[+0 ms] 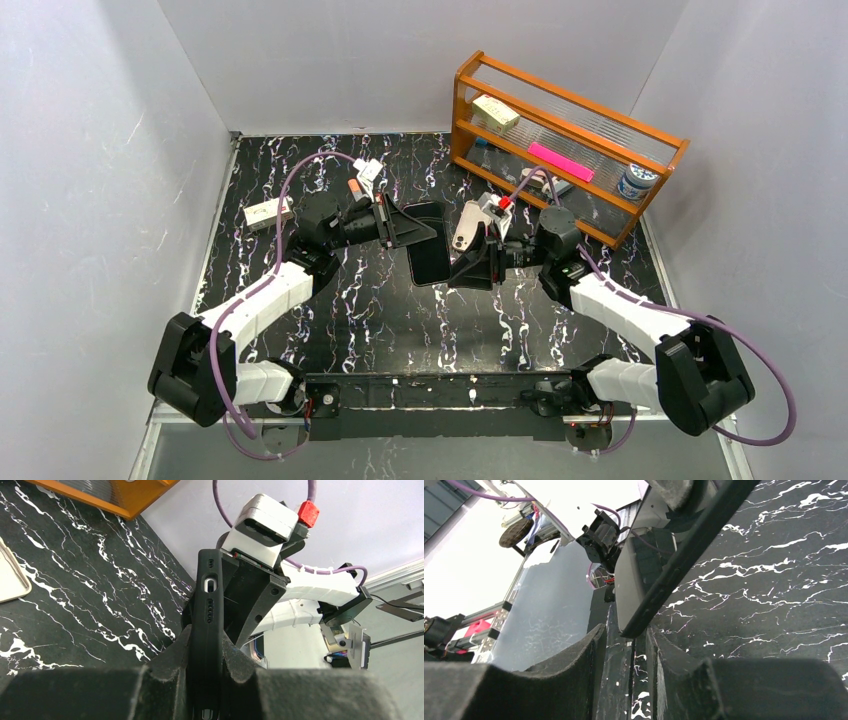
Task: Take the phone out of the phone case
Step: Remove the phone case from the phone.
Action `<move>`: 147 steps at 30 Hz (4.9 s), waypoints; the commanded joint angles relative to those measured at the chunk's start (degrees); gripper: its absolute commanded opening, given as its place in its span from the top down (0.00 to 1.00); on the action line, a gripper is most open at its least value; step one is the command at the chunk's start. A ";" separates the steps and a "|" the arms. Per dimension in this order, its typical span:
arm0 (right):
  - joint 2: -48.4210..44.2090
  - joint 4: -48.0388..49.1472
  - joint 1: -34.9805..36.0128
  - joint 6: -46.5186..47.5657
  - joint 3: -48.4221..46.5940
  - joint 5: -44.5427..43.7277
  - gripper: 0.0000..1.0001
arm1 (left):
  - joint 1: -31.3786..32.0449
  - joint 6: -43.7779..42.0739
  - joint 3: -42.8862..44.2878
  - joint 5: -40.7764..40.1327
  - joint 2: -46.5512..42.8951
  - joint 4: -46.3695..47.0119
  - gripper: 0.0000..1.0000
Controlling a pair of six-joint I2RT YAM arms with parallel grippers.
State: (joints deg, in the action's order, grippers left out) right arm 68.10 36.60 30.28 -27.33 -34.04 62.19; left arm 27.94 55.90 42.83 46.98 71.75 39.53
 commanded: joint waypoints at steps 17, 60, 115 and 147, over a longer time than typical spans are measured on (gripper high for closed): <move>2.25 -3.73 1.15 12.37 -6.13 6.05 0.88 | -0.17 -0.83 3.64 2.39 -0.15 -3.96 1.00; 4.78 -12.78 4.19 36.78 -9.01 -20.91 0.91 | -0.03 3.67 4.42 3.99 0.58 -5.46 1.00; 5.22 -10.94 7.20 28.79 -9.18 -0.26 0.86 | -0.43 -13.46 8.21 8.26 -3.33 -12.81 1.00; 3.74 -8.43 10.23 46.81 -10.07 -19.29 0.99 | 0.27 -6.30 8.77 10.53 -0.83 -12.74 1.00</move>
State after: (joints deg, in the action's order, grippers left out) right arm 73.12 16.10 40.60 19.62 -43.22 52.60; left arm 26.04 45.60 49.89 53.65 72.58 25.54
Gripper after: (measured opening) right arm 0.222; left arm 0.139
